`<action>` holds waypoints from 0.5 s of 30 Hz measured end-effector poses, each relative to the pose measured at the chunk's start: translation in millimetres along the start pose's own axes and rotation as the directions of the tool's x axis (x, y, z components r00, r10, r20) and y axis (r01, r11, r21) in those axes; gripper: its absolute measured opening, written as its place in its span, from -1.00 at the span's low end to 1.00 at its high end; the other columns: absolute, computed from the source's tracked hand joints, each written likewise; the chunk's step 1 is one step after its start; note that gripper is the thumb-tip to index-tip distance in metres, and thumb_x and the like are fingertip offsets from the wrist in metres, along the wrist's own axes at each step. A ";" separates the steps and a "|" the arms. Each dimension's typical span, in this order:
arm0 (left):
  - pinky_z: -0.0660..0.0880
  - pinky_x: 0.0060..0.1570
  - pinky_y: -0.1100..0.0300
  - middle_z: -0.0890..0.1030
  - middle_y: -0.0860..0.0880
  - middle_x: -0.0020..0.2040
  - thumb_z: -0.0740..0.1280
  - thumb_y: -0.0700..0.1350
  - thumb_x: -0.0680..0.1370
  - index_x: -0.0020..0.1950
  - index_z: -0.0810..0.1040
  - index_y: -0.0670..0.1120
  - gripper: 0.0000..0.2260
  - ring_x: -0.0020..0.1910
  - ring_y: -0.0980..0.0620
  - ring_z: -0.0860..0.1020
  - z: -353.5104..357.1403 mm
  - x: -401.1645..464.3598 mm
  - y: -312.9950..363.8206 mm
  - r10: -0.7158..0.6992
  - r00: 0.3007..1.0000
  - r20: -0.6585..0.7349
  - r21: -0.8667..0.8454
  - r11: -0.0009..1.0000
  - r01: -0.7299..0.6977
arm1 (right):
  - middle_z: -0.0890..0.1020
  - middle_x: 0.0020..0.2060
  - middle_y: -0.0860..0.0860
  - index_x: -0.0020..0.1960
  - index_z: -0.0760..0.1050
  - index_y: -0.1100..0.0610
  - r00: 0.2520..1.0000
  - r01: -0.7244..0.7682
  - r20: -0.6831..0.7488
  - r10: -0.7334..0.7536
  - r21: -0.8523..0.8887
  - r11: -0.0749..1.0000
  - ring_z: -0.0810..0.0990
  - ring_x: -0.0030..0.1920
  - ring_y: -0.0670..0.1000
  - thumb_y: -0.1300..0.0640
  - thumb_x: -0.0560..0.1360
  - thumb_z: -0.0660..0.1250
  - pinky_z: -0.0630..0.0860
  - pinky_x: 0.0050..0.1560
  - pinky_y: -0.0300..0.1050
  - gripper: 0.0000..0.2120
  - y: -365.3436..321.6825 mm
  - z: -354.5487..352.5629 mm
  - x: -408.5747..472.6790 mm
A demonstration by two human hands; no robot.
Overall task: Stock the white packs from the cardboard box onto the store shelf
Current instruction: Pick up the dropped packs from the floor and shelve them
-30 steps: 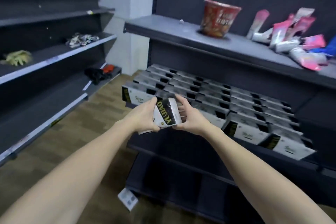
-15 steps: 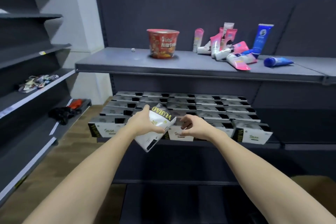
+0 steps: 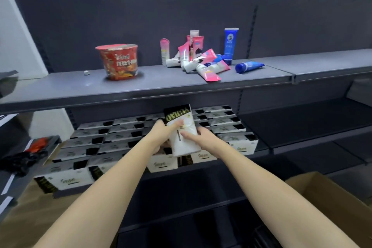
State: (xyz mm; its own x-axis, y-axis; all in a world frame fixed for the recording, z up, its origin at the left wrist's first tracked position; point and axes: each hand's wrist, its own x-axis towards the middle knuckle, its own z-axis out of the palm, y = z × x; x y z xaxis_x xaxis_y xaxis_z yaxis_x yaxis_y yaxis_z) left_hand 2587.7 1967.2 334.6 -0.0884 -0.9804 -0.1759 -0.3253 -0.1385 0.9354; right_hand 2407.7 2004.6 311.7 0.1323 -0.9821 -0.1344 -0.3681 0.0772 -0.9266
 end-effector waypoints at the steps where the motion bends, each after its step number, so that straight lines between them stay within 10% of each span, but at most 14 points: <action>1: 0.62 -0.05 0.02 0.57 -0.01 0.08 0.43 0.23 0.48 0.26 0.35 -0.12 -0.43 -0.02 0.00 0.61 10.9 5.6 4.5 0.021 1.000 0.005 0.012 1.000 -0.021 | 0.66 0.11 -0.05 0.35 0.43 0.09 0.999 0.010 -0.040 -0.009 0.040 0.999 0.66 0.06 -0.06 -0.31 0.34 0.50 0.60 0.09 -0.09 -0.25 0.4 -10.5 2.1; 7: 0.54 -0.05 0.08 0.64 -0.03 0.03 0.33 0.31 0.50 0.28 0.49 -0.06 -0.46 -0.07 -0.06 0.62 55.5 35.2 33.7 0.081 0.994 0.068 0.299 0.949 -0.098 | 0.57 0.27 0.08 0.43 0.33 0.24 0.962 -0.058 -0.267 0.056 0.002 0.998 0.60 0.15 0.10 -0.28 0.16 0.62 0.59 0.09 0.03 0.04 17.2 -106.6 19.1; 10: 0.46 -0.04 0.10 0.59 -0.05 0.03 0.33 0.14 0.58 0.13 0.50 -0.05 -0.70 -0.02 -0.05 0.55 78.6 55.1 45.1 0.142 0.985 0.102 0.486 0.857 -0.173 | 0.63 0.16 0.06 0.30 0.47 0.18 0.935 -0.063 -0.354 0.035 -0.067 0.996 0.63 0.08 0.08 -0.20 0.16 0.65 0.60 0.11 0.02 -0.15 27.6 -159.7 33.1; 15: 0.48 0.06 0.08 0.58 -0.07 0.09 0.34 0.04 0.58 0.05 0.48 -0.03 -0.83 0.05 -0.12 0.55 129.4 98.4 59.1 0.180 0.971 0.159 0.651 0.720 -0.240 | 0.56 0.25 0.12 0.37 0.36 0.05 0.824 -0.291 -0.540 -0.173 -0.665 0.688 0.47 0.27 0.23 -0.23 0.34 0.48 0.43 0.18 0.03 -0.28 55.5 -225.8 60.1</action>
State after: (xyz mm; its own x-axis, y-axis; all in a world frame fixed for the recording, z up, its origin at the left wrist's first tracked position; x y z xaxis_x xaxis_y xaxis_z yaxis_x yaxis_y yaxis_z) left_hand 2437.9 1880.7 332.9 -0.2943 -0.9543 -0.0515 -0.8260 0.2269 0.5161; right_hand 2187.4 1911.0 331.5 -0.3242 -0.9152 0.2396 -0.9038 0.2247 -0.3643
